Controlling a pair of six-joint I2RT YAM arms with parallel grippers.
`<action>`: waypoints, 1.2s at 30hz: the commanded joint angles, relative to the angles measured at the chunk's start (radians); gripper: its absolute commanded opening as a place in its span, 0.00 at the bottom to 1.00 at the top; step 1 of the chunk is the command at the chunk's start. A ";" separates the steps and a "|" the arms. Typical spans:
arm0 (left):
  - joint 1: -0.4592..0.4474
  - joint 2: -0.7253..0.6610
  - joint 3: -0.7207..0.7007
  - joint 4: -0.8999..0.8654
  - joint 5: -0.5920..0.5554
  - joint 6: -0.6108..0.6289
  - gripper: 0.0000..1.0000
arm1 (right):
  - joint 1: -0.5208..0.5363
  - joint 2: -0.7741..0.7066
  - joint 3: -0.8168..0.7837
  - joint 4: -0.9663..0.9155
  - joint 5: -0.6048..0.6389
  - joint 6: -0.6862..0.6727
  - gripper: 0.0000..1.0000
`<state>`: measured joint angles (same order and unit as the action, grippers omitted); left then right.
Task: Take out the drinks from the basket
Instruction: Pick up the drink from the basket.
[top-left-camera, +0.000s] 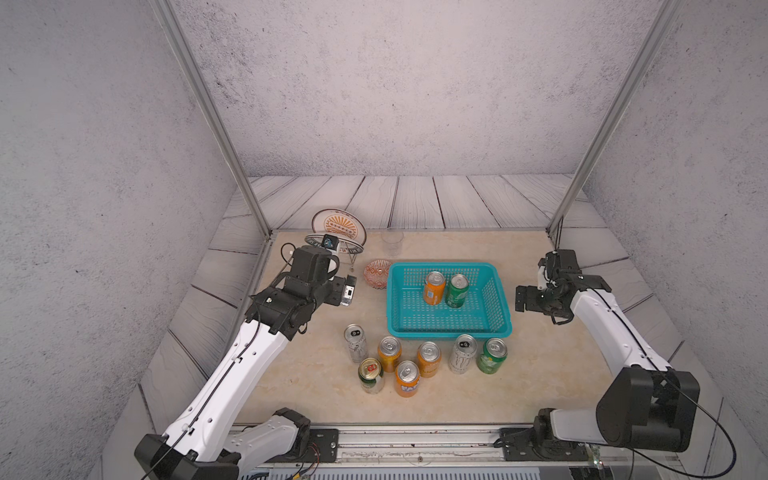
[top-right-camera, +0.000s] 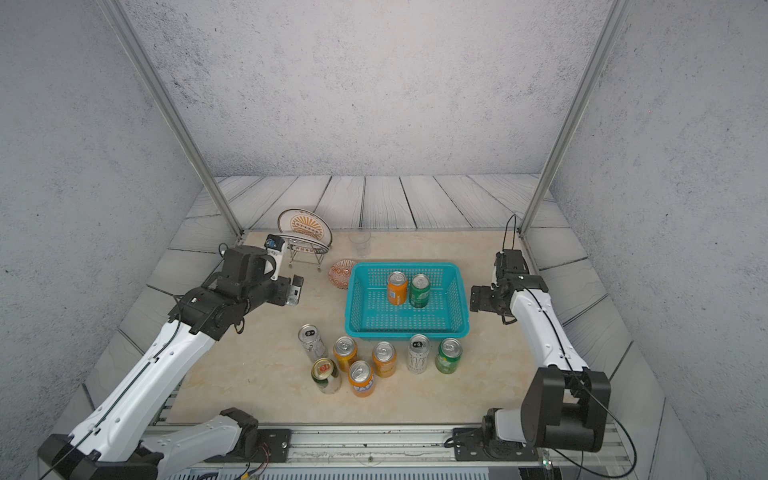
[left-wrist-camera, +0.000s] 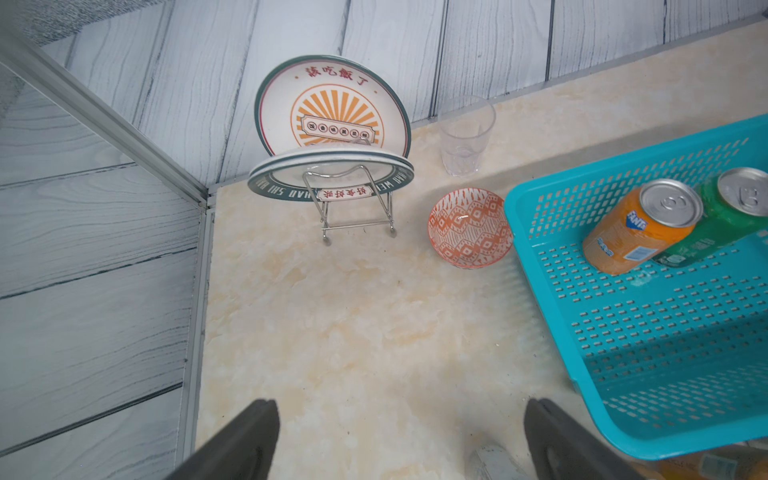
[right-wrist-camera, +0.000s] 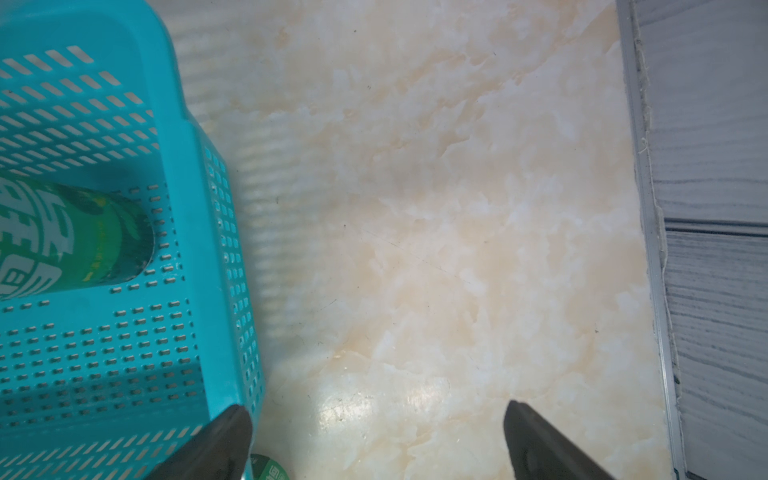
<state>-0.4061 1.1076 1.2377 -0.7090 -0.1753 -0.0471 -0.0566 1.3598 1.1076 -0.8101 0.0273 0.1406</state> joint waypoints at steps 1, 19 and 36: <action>0.059 0.006 -0.025 0.064 0.055 0.027 0.99 | -0.004 -0.003 -0.001 -0.004 -0.012 -0.007 0.99; 0.236 0.008 -0.169 0.174 0.125 -0.013 0.99 | -0.005 -0.026 -0.014 0.028 -0.049 -0.014 0.99; 0.236 -0.023 -0.171 0.167 0.138 -0.062 0.99 | 0.016 -0.079 0.026 0.073 -0.217 0.000 0.99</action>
<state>-0.1787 1.1019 1.0737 -0.5442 -0.0372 -0.0975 -0.0517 1.2976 1.1049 -0.7364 -0.1516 0.1307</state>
